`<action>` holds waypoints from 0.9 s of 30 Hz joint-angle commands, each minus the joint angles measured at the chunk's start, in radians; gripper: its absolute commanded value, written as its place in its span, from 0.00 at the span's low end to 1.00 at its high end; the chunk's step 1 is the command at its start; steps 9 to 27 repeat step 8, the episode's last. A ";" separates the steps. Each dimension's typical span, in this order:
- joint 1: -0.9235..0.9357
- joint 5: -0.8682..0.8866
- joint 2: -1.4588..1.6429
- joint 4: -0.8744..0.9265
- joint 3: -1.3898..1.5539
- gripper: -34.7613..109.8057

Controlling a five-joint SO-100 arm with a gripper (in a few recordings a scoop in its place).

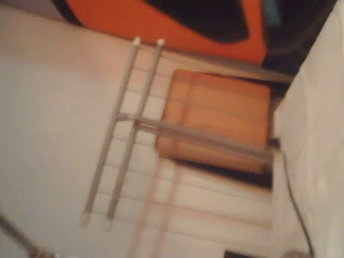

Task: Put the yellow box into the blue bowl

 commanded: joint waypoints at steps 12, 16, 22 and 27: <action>-0.009 0.011 0.086 0.005 0.091 0.24; -0.009 0.011 0.086 0.005 0.091 0.24; -0.009 0.011 0.086 0.005 0.091 0.24; -0.009 0.011 0.086 0.005 0.091 0.24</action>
